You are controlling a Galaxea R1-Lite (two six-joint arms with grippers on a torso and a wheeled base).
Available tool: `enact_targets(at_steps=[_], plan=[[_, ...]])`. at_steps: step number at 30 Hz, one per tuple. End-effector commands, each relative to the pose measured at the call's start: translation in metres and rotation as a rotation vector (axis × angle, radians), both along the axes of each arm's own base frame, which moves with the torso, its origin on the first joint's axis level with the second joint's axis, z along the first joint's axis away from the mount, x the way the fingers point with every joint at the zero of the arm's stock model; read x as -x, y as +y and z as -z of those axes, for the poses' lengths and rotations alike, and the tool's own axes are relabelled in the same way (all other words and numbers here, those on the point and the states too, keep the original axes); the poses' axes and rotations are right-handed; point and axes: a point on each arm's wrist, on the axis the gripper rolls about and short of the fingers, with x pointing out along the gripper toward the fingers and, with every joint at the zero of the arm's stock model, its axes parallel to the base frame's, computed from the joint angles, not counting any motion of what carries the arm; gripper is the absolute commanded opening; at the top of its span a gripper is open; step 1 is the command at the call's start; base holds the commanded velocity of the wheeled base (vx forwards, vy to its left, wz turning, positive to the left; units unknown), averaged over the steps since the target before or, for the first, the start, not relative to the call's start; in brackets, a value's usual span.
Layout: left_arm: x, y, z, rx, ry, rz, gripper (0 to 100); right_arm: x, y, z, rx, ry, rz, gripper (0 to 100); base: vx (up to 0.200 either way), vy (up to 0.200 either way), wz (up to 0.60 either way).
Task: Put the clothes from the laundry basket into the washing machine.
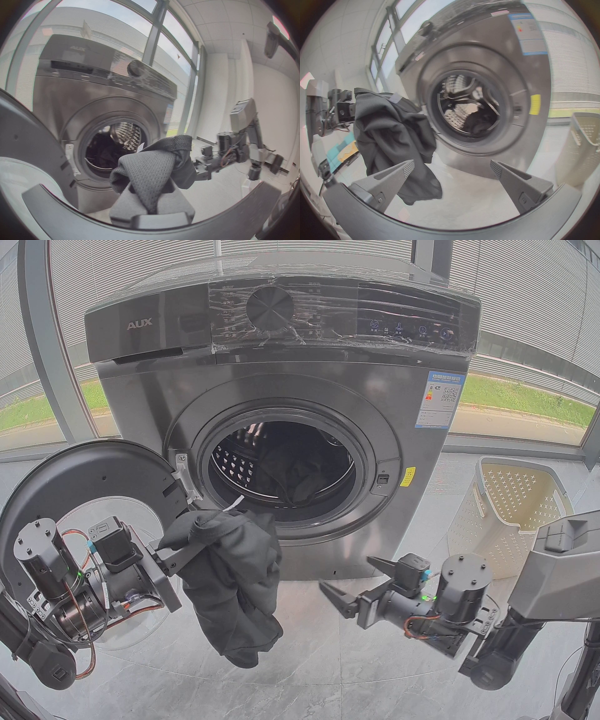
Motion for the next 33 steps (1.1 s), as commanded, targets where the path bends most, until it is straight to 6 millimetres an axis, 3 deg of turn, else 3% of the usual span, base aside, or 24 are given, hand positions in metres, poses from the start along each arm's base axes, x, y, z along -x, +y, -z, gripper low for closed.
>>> enact_targets(at_steps=[1, 6, 11, 20, 33], plan=[[0.0, -0.004, -0.004, 0.015, -0.014, -0.073, 0, 0.001, -0.042, -0.02, -0.019, -0.013, 0.158, 100, 0.0, 0.0, 0.0], [-0.01, -0.005, -0.006, 0.028, -0.022, -0.128, 0, -0.004, -0.057, -0.026, -0.028, -0.026, 0.265, 100, 0.0, 0.0, 0.0], [-0.016, -0.007, 0.004, -0.013, -0.002, -0.238, 0, -0.012, -0.067, -0.028, -0.038, -0.033, 0.314, 100, 0.0, 0.0, 0.0], [-0.019, -0.006, 0.011, -0.028, 0.023, -0.278, 0, -0.013, -0.067, -0.028, -0.044, -0.032, 0.308, 100, 0.0, 0.0, 0.0], [-0.022, -0.009, 0.017, -0.043, 0.04, -0.276, 0, -0.009, -0.063, -0.027, -0.042, -0.024, 0.289, 100, 0.2, 0.0, 0.0]])
